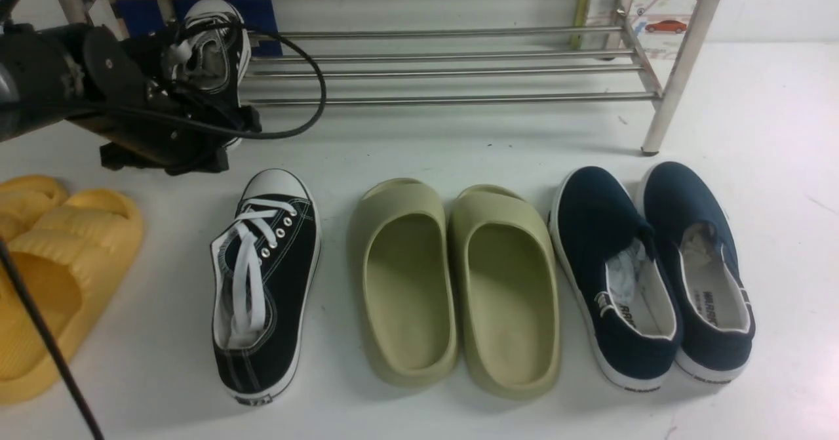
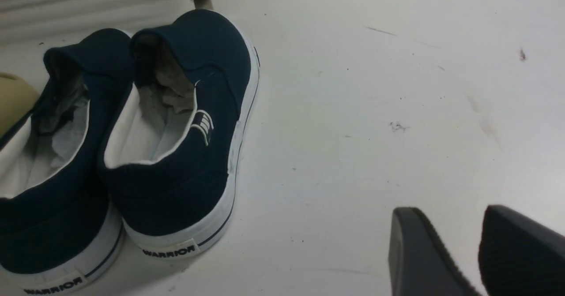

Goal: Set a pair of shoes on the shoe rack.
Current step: Use the left arm to put a shoe into the shoe rack

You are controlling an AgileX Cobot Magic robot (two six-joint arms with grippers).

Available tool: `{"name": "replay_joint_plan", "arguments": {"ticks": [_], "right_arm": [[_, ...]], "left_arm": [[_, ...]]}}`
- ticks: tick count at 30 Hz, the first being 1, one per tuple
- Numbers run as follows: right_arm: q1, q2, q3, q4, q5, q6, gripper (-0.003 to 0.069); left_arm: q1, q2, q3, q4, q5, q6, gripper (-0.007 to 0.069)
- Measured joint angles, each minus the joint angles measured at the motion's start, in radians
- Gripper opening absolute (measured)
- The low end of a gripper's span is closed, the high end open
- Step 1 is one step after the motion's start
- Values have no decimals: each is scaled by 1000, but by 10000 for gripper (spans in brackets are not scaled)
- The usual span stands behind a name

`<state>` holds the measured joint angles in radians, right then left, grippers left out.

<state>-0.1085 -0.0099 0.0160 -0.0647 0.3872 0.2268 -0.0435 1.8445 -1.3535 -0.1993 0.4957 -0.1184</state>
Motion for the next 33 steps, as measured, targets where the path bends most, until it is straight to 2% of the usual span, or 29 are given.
{"name": "replay_joint_plan", "arguments": {"ticks": [3, 9, 13, 31, 33], "right_arm": [[0, 0, 0, 0, 0, 0, 246], [0, 0, 0, 0, 0, 0, 246], [0, 0, 0, 0, 0, 0, 246], [0, 0, 0, 0, 0, 0, 246], [0, 0, 0, 0, 0, 0, 246]], "left_arm": [[0, 32, -56, 32, 27, -8, -13], [-2, 54, -151, 228, 113, -197, -13], [-2, 68, -183, 310, 118, -259, -13], [-2, 88, -203, 313, 101, -270, -12], [-2, 58, -204, 313, 109, -270, 16]]}}
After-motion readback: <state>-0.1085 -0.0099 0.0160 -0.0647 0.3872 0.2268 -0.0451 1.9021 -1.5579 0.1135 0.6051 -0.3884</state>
